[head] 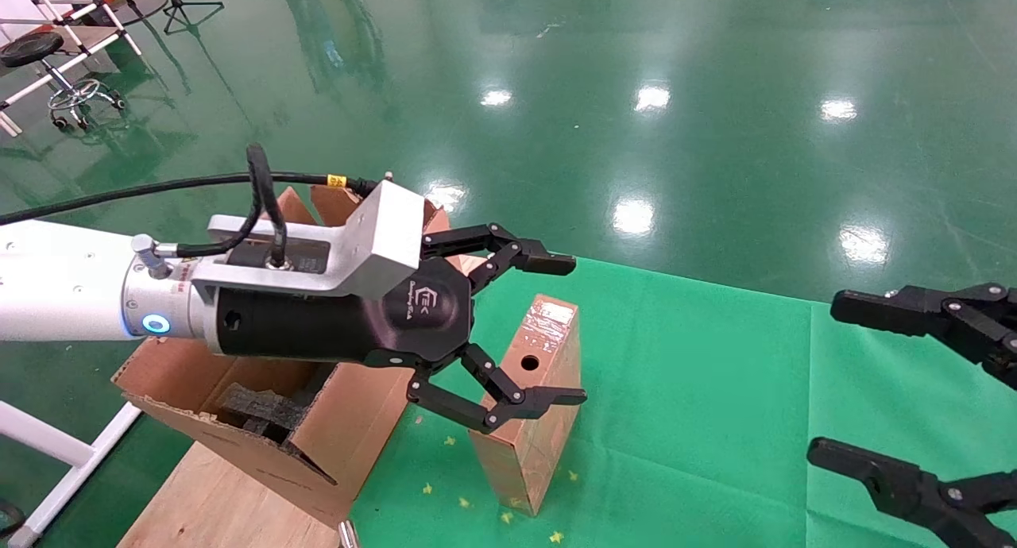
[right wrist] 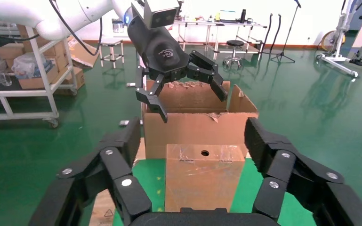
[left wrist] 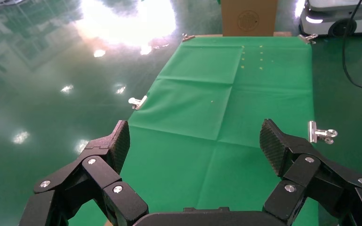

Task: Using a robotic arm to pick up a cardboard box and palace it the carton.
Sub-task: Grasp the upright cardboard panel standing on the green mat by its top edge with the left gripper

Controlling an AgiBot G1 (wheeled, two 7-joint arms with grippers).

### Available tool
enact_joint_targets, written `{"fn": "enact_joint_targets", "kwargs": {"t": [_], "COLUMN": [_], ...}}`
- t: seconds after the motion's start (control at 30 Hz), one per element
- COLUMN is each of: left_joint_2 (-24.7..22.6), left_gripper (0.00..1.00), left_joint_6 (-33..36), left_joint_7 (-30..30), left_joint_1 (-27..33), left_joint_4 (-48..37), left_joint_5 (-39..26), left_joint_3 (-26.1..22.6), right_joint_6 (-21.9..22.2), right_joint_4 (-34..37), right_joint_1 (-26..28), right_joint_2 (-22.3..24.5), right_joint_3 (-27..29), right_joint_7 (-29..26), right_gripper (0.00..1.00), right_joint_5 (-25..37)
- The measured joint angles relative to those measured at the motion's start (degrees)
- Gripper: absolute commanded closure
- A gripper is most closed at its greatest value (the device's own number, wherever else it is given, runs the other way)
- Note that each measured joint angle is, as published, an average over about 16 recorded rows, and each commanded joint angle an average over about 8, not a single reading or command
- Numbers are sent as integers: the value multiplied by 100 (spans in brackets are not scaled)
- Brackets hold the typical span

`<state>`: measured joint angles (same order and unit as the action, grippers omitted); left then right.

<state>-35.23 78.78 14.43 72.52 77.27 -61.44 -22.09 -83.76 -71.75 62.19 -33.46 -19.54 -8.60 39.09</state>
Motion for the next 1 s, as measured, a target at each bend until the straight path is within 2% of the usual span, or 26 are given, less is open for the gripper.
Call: {"fn": "enact_joint_targets", "kwargs": {"t": [0.17,0.3,0.7,0.87,1.0], "left_joint_2": [-133,-274,-811,-1044,-1221], "left_gripper": [0,0,0,0,0], "left_joint_6": [-84,-88,547,823,971], "left_joint_7": [408,1037,4212,5389,6060], "left_joint_1": [403,828,2053,2386,2531], "left_joint_4": [2,3,-26,-32,-50], "left_joint_5": [-561,-1159,-2925,-3388,-3541], "left_joint_3": [-207,-471,-1459,-1809,-2055], "right_joint_6": [0,0,0,0,0], "right_joint_4": [0,1,1,1,1], "right_joint_1": [0,0,0,0,0], "right_joint_2": [0,0,0,0,0], "right_joint_3": [0,0,-1,-1,-1], "right_joint_7": [0,0,0,1,1], "right_gripper": [100,100,100,100,100], "right_joint_5": [0,0,-1,-1,-1]}}
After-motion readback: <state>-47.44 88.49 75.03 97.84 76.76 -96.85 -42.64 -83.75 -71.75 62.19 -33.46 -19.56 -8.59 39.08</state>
